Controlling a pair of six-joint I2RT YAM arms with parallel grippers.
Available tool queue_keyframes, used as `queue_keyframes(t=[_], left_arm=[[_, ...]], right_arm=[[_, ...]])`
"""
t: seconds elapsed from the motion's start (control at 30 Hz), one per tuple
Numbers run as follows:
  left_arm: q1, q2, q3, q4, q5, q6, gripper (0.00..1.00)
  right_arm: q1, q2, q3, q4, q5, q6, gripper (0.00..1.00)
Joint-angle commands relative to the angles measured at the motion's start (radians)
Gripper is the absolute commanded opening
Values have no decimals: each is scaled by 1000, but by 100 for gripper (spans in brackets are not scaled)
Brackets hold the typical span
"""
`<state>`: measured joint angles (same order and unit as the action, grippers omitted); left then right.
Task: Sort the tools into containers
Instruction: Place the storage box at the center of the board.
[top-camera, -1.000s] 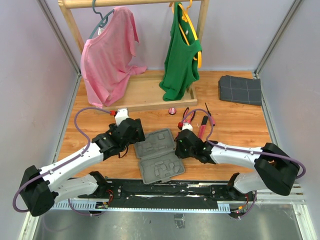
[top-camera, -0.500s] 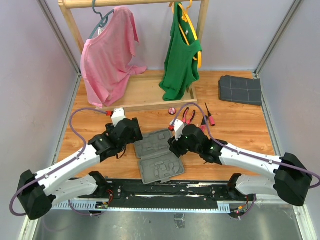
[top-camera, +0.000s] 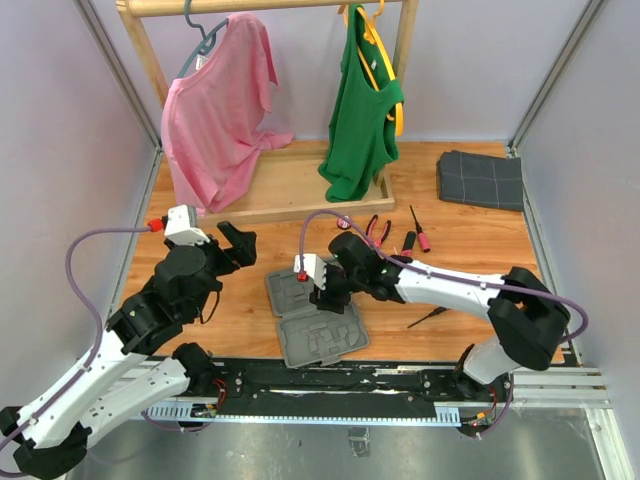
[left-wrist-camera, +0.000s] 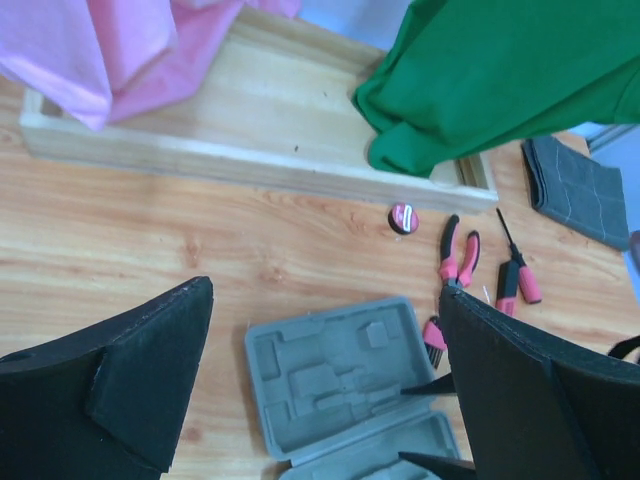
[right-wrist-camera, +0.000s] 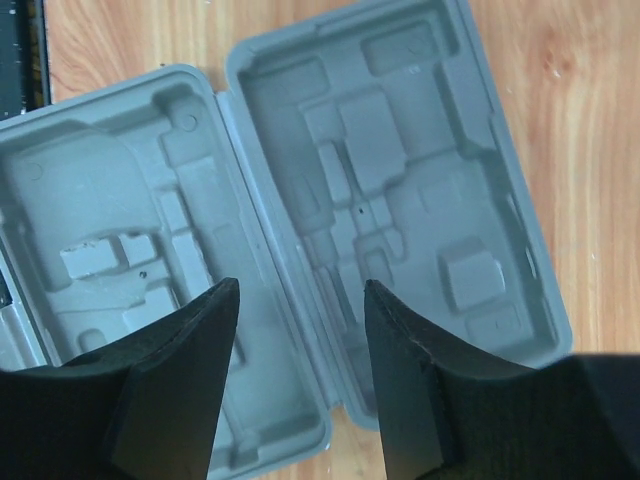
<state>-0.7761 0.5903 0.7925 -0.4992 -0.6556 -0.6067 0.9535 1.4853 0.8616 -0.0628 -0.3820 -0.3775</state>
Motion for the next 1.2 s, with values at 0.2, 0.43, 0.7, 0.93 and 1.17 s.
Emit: queue_keyframes(t=[0.2,0.43,0.7,0.93,1.17], left_arm=[[1,-48,60,-76,-141,89,99],[1,-81,47,-91,-175,86,99],[1,-79,41,-95,-188,85,99],[2,-83,31,-97,-190,73,99],[1,-78,32,-99,-226,82,99]], right_arm=[[21,176,162,-176,-174,-191,55],[21,236,200,-242,-158,-220,58],[24,294,224,-244,-87,-210,56],[28,332,230,-230,-29,-158,50],[51,331,200,-163,50,-9,41]])
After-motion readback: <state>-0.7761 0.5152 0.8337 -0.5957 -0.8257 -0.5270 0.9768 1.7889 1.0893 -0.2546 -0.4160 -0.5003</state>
